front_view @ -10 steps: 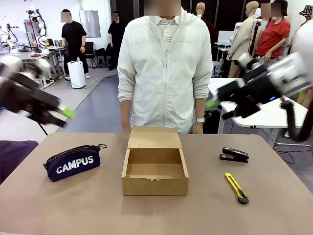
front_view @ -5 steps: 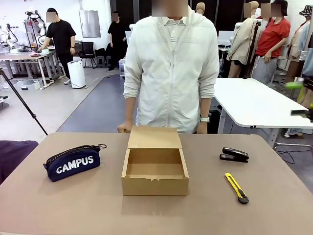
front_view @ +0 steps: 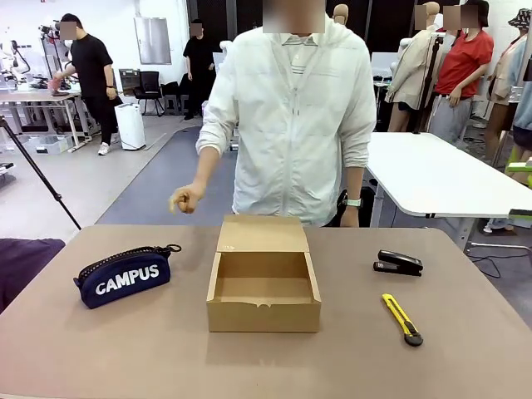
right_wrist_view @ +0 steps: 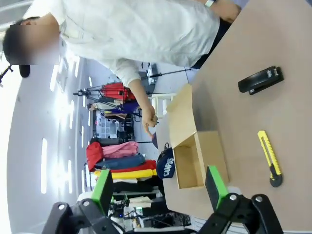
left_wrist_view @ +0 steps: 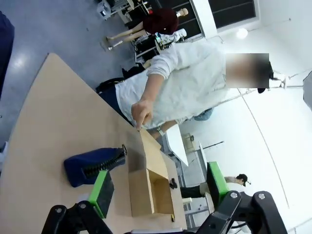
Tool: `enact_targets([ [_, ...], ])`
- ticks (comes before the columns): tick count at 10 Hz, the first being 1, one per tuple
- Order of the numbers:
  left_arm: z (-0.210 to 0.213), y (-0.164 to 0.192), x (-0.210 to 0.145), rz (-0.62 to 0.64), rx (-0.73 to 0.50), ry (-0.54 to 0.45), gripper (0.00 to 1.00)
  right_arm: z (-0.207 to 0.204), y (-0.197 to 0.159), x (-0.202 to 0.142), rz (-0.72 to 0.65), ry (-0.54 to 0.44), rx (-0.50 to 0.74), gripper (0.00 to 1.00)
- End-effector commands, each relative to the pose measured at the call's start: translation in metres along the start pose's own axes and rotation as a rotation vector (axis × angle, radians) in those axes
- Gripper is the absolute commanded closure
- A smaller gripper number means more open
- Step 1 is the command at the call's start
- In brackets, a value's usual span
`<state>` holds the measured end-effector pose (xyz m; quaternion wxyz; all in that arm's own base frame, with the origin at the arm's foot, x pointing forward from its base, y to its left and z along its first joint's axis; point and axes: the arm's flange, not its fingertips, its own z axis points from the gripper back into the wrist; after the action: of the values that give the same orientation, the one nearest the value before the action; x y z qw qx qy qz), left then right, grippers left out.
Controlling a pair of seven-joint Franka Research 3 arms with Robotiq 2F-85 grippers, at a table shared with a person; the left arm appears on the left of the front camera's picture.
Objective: Pack the items into the box.
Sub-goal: Pick up the item specified by the human and place it in the Mailer Box.
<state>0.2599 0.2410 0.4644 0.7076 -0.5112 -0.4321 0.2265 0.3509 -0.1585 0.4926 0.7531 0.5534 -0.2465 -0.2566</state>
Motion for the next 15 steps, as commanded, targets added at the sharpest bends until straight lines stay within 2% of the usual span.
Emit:
enact_targets([
  [1, 0.003, -0.006, -0.001, -0.004, -0.006, 0.011, 0.0, 0.003, 0.01, -0.002, 0.017, 0.013, -0.003, 0.0],
  [8, 0.003, -0.005, -0.002, -0.012, 0.007, 0.012, 0.0, 0.003, 0.01, -0.002, 0.017, 0.013, -0.003, 0.0],
  [9, -0.026, -0.02, 0.002, -0.075, 0.089, 0.126, 0.0, 0.003, 0.01, -0.002, 0.017, 0.013, -0.003, 0.0],
  [11, -0.123, -0.068, 0.005, -0.267, 0.343, 0.353, 0.0, 0.003, 0.01, -0.002, 0.017, 0.013, -0.003, 0.0],
  [12, -0.172, -0.089, -0.006, -0.384, 0.498, 0.44, 0.0, 0.003, 0.01, -0.002, 0.017, 0.013, -0.003, 0.0],
  [14, -0.261, -0.111, -0.047, -0.602, 0.88, 0.536, 0.0, 0.003, 0.01, -0.002, 0.017, 0.013, -0.003, 0.0],
  [15, -0.289, -0.11, -0.065, -0.68, 1.011, 0.504, 0.0, 0.003, 0.01, -0.002, 0.017, 0.013, -0.003, 0.0],
])
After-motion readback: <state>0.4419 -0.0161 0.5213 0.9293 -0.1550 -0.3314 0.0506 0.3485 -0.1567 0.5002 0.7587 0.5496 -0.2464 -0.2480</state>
